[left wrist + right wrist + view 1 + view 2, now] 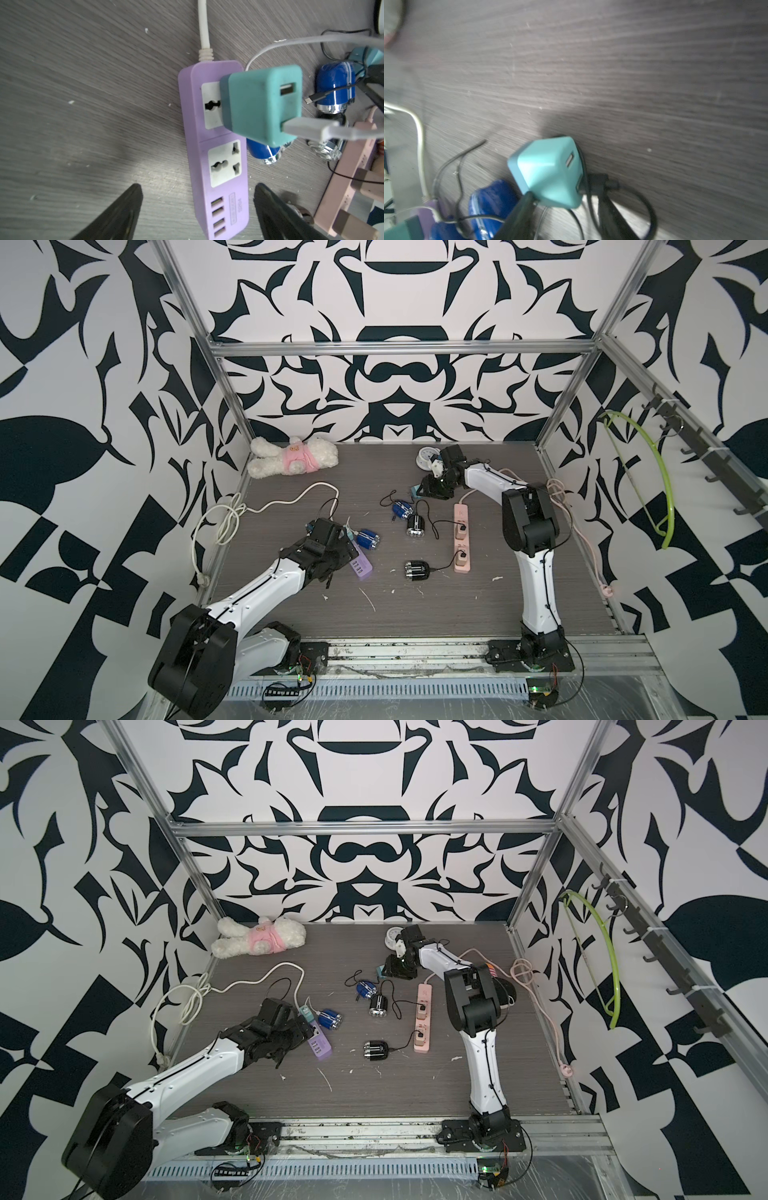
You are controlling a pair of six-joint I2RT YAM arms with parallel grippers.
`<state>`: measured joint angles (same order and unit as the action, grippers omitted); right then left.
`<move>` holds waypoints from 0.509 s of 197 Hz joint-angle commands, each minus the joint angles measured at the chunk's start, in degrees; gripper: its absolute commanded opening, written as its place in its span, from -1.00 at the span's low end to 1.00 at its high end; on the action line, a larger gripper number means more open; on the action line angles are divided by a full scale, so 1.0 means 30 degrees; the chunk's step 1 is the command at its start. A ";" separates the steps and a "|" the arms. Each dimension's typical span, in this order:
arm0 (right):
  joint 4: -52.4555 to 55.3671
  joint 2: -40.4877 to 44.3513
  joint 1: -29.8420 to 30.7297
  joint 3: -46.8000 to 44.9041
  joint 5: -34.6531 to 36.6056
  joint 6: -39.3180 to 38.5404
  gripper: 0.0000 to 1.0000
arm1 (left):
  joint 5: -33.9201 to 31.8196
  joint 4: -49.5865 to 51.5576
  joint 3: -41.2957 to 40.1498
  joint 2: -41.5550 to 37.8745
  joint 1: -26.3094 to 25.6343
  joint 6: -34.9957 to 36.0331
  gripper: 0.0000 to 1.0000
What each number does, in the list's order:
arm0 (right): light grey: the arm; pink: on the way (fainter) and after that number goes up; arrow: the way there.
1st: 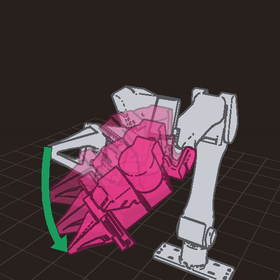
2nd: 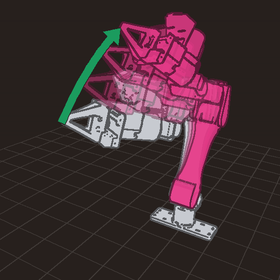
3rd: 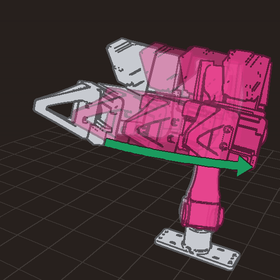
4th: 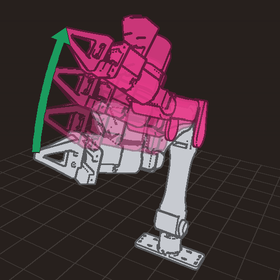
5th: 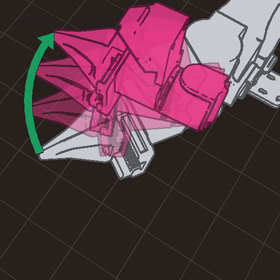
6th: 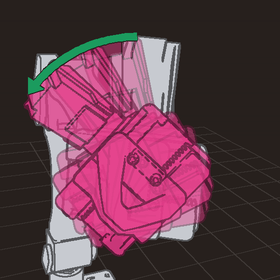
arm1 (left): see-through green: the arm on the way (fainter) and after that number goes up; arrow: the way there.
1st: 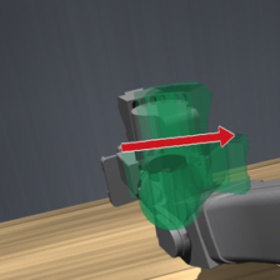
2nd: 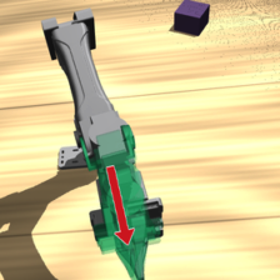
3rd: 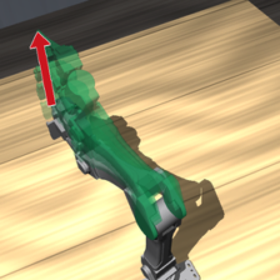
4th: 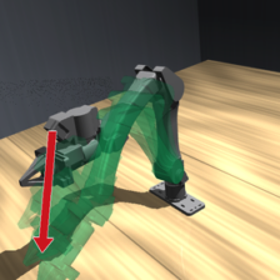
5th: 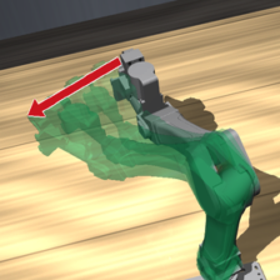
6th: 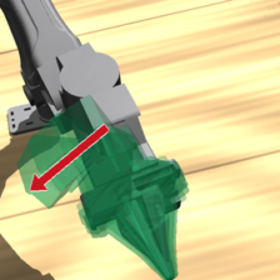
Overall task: Unplug the electric shaver
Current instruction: Place the plug at the center of the board.
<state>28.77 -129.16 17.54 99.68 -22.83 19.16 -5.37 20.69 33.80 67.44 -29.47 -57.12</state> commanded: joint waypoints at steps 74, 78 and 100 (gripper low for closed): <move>0.1120 0.3304 -0.0428 -0.1162 0.0658 -0.0504 0.11 | -0.1694 0.3600 0.3274 0.4009 -0.0983 -0.0156 0.87; 0.1054 0.3539 -0.0427 -0.1279 0.0589 -0.0520 0.11 | -0.1697 0.3565 0.3358 0.4162 -0.1050 -0.0149 0.88; 0.0715 0.4803 -0.0427 -0.1985 0.0499 -0.0512 0.12 | -0.1526 0.3285 0.4049 0.4939 -0.1354 -0.0075 0.89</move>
<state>32.16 -121.84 16.45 94.72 -21.17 18.04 -9.58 28.91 43.09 80.31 -32.56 -57.63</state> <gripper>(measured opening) 0.557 0.945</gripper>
